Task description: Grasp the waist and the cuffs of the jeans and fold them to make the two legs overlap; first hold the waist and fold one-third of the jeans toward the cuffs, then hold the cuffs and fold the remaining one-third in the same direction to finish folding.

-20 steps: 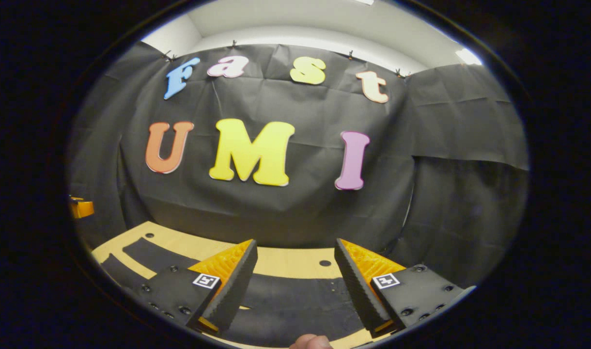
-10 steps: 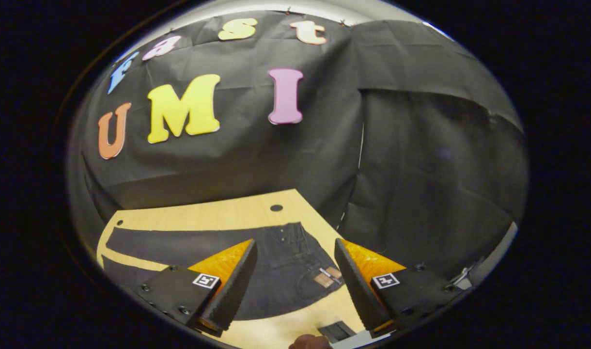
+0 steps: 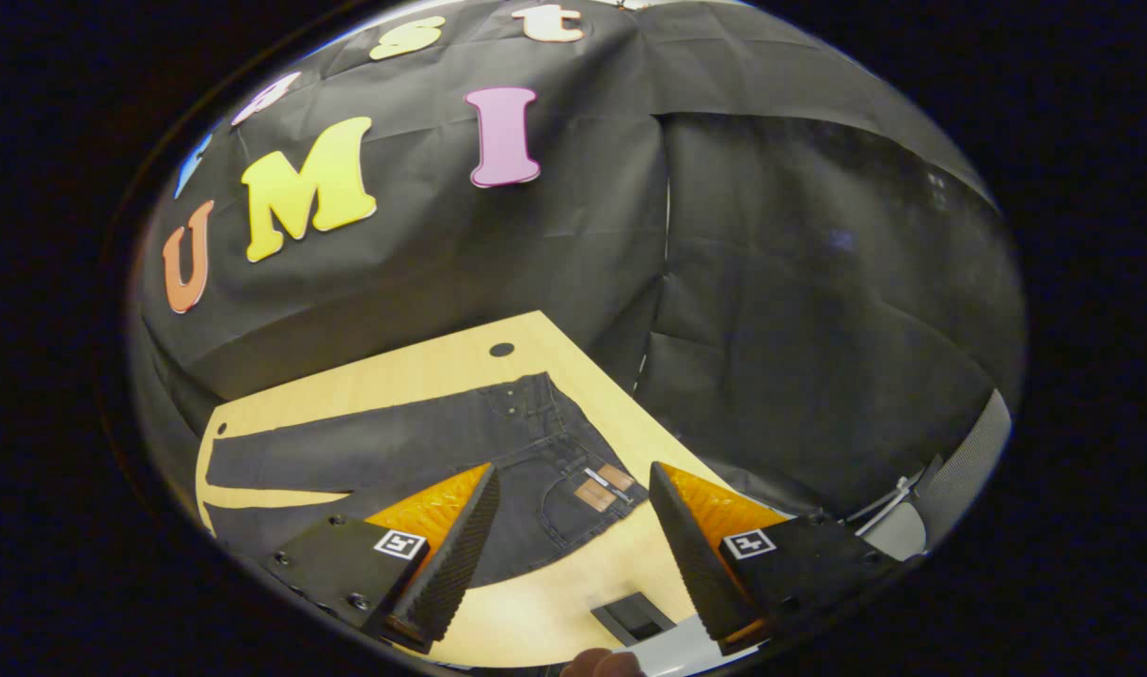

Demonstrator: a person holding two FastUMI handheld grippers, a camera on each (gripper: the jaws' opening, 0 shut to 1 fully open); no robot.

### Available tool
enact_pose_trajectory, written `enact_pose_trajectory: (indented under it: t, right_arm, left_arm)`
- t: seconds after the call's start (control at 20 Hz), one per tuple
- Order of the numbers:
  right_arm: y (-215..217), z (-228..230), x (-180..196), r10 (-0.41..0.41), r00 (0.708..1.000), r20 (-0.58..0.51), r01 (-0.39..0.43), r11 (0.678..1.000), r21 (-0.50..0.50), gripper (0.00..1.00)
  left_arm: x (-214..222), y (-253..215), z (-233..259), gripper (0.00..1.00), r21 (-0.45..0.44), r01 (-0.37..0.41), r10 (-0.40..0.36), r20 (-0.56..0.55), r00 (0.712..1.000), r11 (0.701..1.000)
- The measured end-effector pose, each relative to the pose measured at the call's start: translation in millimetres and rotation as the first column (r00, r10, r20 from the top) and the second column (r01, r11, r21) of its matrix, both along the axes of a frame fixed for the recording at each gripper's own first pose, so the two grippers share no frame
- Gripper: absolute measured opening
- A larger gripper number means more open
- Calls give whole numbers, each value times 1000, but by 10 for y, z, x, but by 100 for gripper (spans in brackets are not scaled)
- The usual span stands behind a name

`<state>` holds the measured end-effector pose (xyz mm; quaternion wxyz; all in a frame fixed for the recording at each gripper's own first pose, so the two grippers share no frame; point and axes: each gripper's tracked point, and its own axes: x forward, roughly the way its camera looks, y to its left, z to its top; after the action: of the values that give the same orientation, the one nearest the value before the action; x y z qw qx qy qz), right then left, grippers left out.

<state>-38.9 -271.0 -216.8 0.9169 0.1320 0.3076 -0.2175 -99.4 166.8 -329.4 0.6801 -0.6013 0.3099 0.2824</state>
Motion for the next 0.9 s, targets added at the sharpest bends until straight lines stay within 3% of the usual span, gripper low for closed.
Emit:
enact_pose_trajectory:
  t: [0.15,0.3,0.4,0.5,0.55,0.7,0.8,0.9]
  right_arm:
    - [-47,-140,-7,-21,999,-28,23,996,80,98]
    - [-64,-421,-90,-51,997,-60,63,971,230,99]
    - [-29,-621,-60,-86,993,-77,108,925,365,100]
    - [-80,-878,-25,-141,983,-121,182,859,479,100]
    - [-141,-1019,-18,-177,972,-152,231,829,509,100]
    - [-318,-1384,36,-253,940,-227,339,757,558,98]
    - [-371,-1538,141,-276,927,-254,374,727,576,98]
    - [-417,-1618,262,-277,924,-265,382,726,573,92]
  left_arm:
    - [144,29,-29,99,29,3,-3,5,1000,1000]
    - [287,17,-6,99,30,4,-5,34,999,1000]
    - [393,12,-23,100,25,-4,3,56,998,1000]
    - [435,-15,-55,92,11,-10,9,51,999,1000]
    - [448,-16,-74,82,7,-13,12,48,999,1000]
    - [442,-27,-110,68,0,-5,5,35,999,1000]
    - [444,-18,-116,65,-4,-6,6,28,1000,1000]
    - [468,-13,-115,61,-8,-5,5,25,1000,1000]
